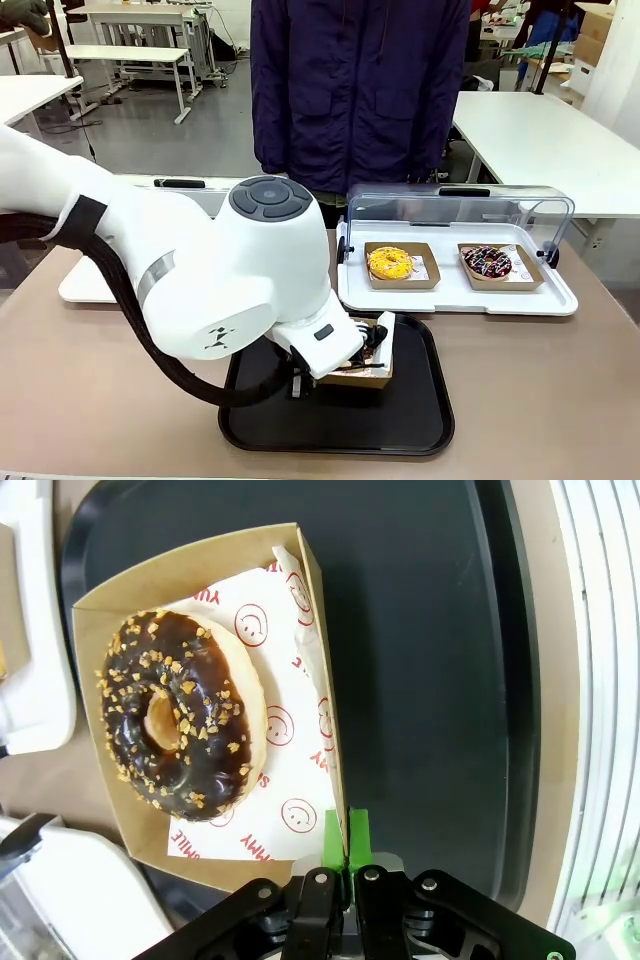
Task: Move the second donut from the left to the tray.
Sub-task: Pick up the Paper togo box containing the Donut indicated by the person and place it on the Handle tray.
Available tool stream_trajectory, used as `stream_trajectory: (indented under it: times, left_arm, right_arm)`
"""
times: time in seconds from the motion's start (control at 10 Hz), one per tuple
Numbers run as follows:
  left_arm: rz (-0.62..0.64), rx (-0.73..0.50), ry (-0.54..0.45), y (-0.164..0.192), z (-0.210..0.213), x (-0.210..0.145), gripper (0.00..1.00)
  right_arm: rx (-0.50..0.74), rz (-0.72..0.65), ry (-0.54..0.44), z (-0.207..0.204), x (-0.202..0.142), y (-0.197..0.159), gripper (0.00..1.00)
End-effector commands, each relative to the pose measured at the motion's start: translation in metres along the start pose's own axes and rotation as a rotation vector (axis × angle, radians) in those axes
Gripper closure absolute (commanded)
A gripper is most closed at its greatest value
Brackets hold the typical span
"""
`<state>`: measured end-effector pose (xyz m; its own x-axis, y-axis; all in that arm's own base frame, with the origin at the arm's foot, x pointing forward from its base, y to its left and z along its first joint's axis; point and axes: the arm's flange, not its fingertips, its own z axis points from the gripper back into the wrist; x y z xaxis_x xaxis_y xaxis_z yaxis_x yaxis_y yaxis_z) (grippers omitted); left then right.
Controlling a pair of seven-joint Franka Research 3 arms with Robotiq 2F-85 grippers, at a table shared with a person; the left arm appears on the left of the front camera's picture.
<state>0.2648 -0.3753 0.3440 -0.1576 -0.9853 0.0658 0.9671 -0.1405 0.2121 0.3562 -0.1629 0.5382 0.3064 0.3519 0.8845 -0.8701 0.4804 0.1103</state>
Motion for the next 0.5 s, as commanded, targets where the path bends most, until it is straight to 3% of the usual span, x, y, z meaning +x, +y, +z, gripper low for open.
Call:
stream_trajectory:
  times: [0.0, 0.4]
  left_arm:
    - [0.020, 0.017, 0.025, -0.008, -0.004, -0.002, 0.98]
    - [0.020, -0.016, 0.048, -0.005, -0.017, -0.002, 0.98]
  right_arm:
    - [-0.001, 0.024, -0.030, -0.001, 0.002, -0.001, 0.00]
    - [-0.001, 0.024, -0.030, -0.001, 0.002, -0.001, 0.00]
